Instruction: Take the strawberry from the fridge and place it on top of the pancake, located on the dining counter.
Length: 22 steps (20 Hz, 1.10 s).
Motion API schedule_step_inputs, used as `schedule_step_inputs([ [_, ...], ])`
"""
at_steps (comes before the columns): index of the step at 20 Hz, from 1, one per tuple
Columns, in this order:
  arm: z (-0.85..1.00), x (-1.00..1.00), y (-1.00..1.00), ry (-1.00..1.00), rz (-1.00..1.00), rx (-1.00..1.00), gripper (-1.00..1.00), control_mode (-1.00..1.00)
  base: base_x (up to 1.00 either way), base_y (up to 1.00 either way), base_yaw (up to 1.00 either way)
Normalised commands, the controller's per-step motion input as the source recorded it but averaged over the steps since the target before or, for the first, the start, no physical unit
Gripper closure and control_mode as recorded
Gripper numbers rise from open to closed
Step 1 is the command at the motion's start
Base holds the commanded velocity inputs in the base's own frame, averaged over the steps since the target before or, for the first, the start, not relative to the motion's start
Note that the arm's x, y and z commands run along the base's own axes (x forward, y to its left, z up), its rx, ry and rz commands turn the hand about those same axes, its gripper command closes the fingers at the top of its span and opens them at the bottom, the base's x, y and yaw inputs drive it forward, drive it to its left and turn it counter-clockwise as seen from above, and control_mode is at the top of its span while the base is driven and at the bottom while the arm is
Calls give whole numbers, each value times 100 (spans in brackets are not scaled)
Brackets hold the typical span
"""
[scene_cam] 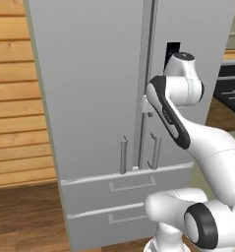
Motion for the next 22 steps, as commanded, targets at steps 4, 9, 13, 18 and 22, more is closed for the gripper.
schedule_step_inputs([
  [4, 0, 0, 0, 0, 0, 0, -100, 100, -62, 0, 0],
  [9, 0, 0, 0, 0, 0, 0, -100, 100, -53, 0, 0],
  [13, 0, 0, 0, 0, 0, 0, -100, -100, 0, 0, 0],
  [18, -31, 2, -28, -20, 0, 3, -100, -100, 0, 0, 0],
  [22, -61, 3, -40, -20, 1, 5, -100, -100, 0, 0, 0],
])
